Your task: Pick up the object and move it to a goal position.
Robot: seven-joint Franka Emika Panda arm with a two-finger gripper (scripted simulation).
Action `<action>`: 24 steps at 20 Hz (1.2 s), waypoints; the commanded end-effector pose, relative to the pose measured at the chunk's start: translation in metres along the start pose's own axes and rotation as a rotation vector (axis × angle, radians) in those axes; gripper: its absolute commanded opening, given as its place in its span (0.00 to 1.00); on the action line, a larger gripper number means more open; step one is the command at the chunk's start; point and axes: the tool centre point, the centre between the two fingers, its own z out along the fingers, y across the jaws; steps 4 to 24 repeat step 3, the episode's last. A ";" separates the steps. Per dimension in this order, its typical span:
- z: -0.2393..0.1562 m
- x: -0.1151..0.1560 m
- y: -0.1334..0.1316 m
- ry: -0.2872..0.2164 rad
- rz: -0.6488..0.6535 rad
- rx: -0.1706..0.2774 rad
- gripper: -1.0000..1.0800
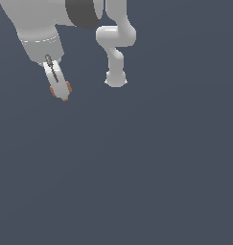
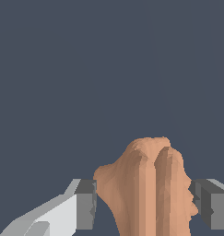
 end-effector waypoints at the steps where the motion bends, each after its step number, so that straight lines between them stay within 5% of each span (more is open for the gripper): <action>1: -0.003 0.002 0.000 -0.001 -0.001 -0.001 0.00; 24: -0.004 0.003 0.000 -0.001 -0.001 -0.001 0.00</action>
